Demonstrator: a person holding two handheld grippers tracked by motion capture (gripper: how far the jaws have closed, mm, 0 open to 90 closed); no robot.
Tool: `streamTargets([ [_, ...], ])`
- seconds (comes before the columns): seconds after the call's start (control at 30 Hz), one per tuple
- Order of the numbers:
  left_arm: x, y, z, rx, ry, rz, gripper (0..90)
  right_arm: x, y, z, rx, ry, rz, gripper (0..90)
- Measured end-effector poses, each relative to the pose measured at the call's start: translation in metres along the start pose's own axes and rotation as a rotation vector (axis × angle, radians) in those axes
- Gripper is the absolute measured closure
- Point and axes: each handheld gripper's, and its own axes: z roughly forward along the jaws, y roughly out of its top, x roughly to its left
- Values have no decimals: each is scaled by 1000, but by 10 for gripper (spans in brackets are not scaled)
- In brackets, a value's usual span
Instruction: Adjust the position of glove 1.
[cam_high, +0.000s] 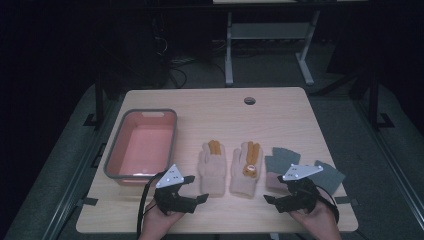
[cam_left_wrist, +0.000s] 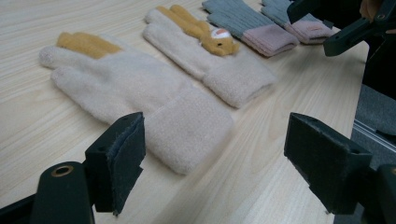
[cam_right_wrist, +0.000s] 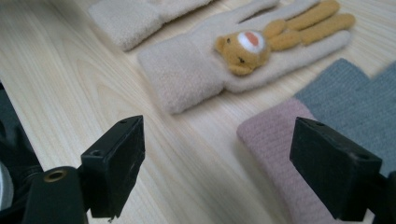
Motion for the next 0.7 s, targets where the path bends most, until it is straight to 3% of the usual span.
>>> streamTargets([
  [0.13,-1,1,0,-7,-4,4,204,0,9,0,7,10,-16,176],
  [0.43,-2,2,0,-8,-7,25,204,-6,35,4,89,64,-48,179],
  [0.7,-3,2,0,-15,-12,25,204,-13,58,8,108,82,-78,181],
])
